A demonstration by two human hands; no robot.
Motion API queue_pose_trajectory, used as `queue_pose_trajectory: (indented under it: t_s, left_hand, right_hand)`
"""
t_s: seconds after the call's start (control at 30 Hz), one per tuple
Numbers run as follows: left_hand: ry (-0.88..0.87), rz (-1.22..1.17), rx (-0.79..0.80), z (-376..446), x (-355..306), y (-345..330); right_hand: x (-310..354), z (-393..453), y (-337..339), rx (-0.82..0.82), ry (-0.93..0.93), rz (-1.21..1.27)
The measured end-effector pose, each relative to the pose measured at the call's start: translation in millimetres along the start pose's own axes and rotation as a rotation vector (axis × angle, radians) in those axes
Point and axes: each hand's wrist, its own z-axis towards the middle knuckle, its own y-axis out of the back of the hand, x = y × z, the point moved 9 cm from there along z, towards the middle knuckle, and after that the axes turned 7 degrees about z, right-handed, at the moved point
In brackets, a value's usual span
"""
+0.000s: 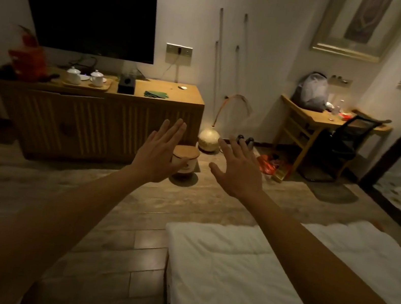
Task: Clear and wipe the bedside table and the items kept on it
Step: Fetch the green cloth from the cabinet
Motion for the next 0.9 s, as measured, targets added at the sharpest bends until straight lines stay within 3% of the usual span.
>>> queue_pose_trajectory:
  t_s: [0.37, 0.5, 0.6, 0.9]
  left_hand:
    - [0.063, 0.025, 0.018, 150, 217, -59]
    - [0.044, 0.086, 0.073, 205, 291, -71]
    - [0.127, 0.032, 0.067, 251, 345, -78]
    - [0.078, 0.072, 0.085, 412, 448, -146]
  right_hand:
    - [74, 248, -149, 0.054, 0.081, 0.004]
    - [97, 326, -178, 0.049, 0.085, 0.004]
    - [109, 376, -198, 0.052, 0.093, 0.012]
    - [90, 556, -271, 0.067, 0.061, 0.031]
